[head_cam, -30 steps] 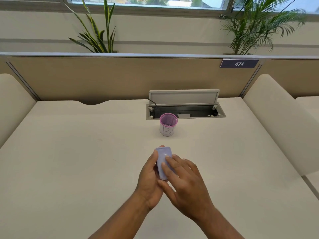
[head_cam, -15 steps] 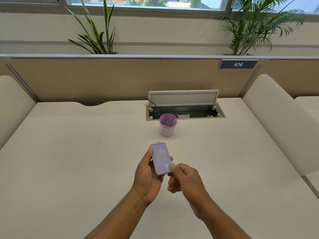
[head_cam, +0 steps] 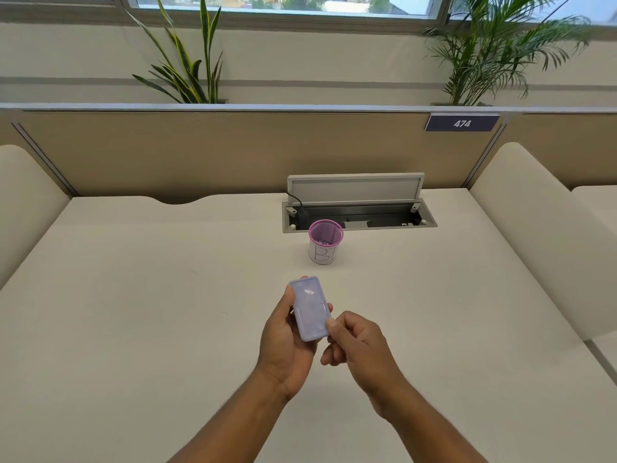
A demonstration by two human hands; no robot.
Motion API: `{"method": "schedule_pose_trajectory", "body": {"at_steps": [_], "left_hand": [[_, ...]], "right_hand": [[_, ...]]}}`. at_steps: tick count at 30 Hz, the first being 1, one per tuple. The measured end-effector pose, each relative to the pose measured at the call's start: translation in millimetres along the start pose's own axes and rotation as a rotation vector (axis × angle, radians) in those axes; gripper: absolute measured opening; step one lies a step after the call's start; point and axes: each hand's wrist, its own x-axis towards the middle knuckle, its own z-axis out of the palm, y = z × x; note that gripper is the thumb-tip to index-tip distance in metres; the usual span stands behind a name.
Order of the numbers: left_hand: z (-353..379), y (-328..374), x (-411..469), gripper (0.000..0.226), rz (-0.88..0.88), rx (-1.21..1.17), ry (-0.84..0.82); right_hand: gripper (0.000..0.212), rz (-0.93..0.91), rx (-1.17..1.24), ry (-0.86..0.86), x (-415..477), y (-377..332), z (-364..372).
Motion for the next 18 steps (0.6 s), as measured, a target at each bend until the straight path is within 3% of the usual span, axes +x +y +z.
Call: {"method": "schedule_pose_trajectory", "body": {"at_steps": [5, 9, 12, 18], "left_hand": [[-0.4, -0.2, 2.4, 0.046, 0.012, 0.003, 0.019], [2.1, -0.3, 0.3, 0.049, -0.007, 0.053, 0.021], [4.6, -0.4, -3.3, 0.057, -0.032, 0.094, 0.014], [7.4, 1.0, -4.8, 0.05, 0.044, 0.062, -0.008]], "right_hand": [[0.035, 0.051, 0.101, -0.007, -0.3, 2.3, 2.0], [0.053, 0.161, 0.125, -0.12, -2.3, 1.0, 6.1], [0.055, 0.234, 0.188, -0.151, -3.0, 2.3, 12.1], [0.027, 0.326, 0.434, -0.06, 2.7, 9.1, 20.2]]}}
